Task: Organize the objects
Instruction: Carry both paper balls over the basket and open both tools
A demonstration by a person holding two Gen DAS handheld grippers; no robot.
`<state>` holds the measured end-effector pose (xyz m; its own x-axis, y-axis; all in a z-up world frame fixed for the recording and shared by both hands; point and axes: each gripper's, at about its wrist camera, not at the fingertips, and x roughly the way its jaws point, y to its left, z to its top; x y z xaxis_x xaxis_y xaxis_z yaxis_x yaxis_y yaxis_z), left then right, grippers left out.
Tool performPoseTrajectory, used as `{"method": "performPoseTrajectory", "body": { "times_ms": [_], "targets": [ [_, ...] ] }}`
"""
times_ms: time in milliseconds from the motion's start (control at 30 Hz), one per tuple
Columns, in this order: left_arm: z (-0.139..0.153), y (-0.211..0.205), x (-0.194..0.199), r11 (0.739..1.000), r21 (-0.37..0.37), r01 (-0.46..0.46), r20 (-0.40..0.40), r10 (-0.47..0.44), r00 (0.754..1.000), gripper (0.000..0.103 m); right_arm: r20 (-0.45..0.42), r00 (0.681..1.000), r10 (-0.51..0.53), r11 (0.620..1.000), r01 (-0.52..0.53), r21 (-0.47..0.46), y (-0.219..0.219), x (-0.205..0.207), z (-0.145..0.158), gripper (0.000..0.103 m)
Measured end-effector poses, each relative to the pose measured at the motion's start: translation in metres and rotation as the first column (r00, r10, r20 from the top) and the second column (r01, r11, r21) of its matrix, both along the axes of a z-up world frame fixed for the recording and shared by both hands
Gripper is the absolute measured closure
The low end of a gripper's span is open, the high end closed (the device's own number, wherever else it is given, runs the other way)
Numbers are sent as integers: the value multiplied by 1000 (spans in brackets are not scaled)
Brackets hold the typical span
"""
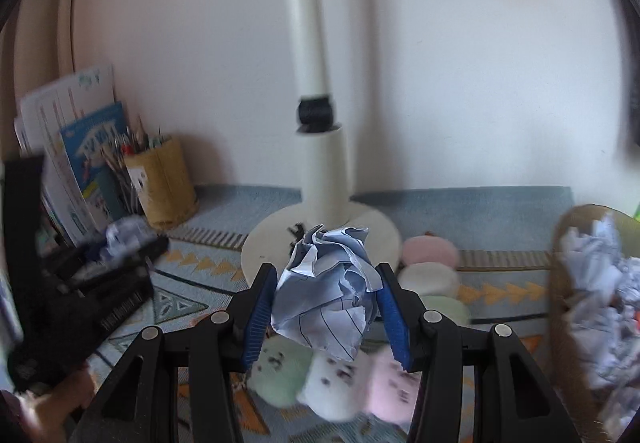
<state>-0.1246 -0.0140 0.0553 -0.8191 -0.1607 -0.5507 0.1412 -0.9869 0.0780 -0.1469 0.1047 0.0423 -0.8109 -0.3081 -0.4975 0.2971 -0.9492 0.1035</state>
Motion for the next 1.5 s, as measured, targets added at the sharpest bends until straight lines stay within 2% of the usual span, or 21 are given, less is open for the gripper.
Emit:
{"method": "performPoseTrajectory", "body": {
  "times_ms": [100,167,267,333,400,467,567,667,700,767,800,833,867,900,933,1000,1167,1300,1433,1500],
  "targets": [
    [28,30,15,992,93,86,-57,-81,995,61,-28,999,-37,995,34,-94,48,11,35,54],
    [47,61,17,978,118,172,-97,-161,982,61,-44,997,-63,987,56,-150,86,17,64,54],
    [80,118,29,939,98,328,-166,-310,936,61,-93,989,-116,983,101,-155,139,29,98,54],
    [104,166,42,896,75,438,-205,-416,886,61,-113,982,-153,982,139,-124,169,34,113,54],
    [115,201,48,860,60,506,-221,-483,847,61,-124,974,-191,981,183,-69,201,38,122,54],
    [119,239,49,809,72,583,-211,-559,802,61,-111,971,-212,977,209,-39,229,40,127,54],
    [117,280,49,748,94,657,-190,-634,749,61,-85,966,-244,970,244,-10,267,41,131,54],
    [106,317,47,687,97,720,-141,-707,693,60,-68,965,-253,967,255,25,283,38,131,53],
    [100,328,47,673,86,735,-121,-725,678,60,-64,964,-258,965,261,42,288,37,129,53],
    [91,339,44,661,84,746,-99,-739,666,60,-41,966,-254,964,257,68,291,29,123,53],
    [83,343,39,645,108,756,-83,-752,654,59,-32,968,-250,965,252,78,292,25,119,53],
    [79,346,35,630,130,766,-68,-765,641,58,-22,969,-245,965,246,90,295,21,113,49],
    [70,350,28,617,157,771,-34,-777,629,47,-1,969,-246,964,245,103,295,15,106,42],
    [63,354,22,608,179,773,0,-786,618,19,21,968,-249,963,245,111,295,9,99,17],
    [52,359,13,594,223,772,69,-800,596,1,70,965,-253,962,243,121,296,1,90,1],
    [39,362,3,583,284,761,133,-810,571,1,127,954,-270,959,254,129,299,-12,74,0],
    [46,353,7,606,231,762,131,-795,592,1,128,944,-304,950,289,121,302,-11,66,0],
    [58,343,8,623,214,752,134,-782,609,1,129,938,-320,945,306,118,294,-8,72,0],
    [75,317,12,646,215,732,102,-760,641,1,114,944,-310,948,299,105,274,-1,86,0],
    [88,300,13,670,202,715,90,-739,667,1,92,948,-303,949,292,115,259,3,96,0]
  ]
}}
